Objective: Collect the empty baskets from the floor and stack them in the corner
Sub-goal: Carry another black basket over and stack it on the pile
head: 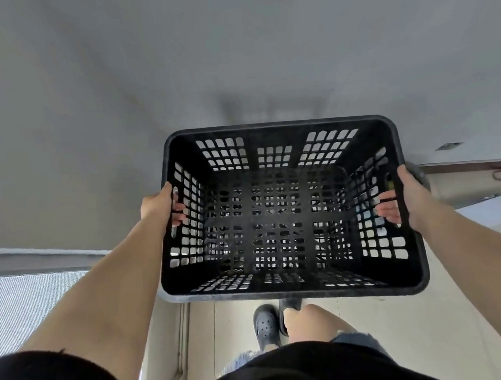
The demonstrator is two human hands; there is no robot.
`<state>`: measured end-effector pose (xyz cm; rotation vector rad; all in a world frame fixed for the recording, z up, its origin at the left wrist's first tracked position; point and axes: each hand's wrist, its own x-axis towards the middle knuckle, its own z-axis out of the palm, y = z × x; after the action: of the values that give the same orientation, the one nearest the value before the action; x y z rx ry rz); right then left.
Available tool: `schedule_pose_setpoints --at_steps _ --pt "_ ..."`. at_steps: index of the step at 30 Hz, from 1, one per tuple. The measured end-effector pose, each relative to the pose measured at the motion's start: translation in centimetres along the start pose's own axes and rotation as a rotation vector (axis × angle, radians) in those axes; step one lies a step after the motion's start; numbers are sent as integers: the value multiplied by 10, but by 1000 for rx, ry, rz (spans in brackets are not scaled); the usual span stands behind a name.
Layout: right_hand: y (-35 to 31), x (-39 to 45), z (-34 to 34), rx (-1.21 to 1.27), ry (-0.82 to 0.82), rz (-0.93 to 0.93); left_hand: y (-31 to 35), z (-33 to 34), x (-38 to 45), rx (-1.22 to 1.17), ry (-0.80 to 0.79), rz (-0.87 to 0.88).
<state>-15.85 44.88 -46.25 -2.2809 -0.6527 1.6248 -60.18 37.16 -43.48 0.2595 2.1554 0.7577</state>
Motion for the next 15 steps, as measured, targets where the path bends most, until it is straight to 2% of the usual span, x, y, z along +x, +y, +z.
schedule_pose_setpoints --at_steps 9,15 --pt "-4 10 9 26 -2 9 -8 10 20 -9 27 -40" --pt "-3 2 8 84 29 -1 -8 12 28 -32 -20 -78"
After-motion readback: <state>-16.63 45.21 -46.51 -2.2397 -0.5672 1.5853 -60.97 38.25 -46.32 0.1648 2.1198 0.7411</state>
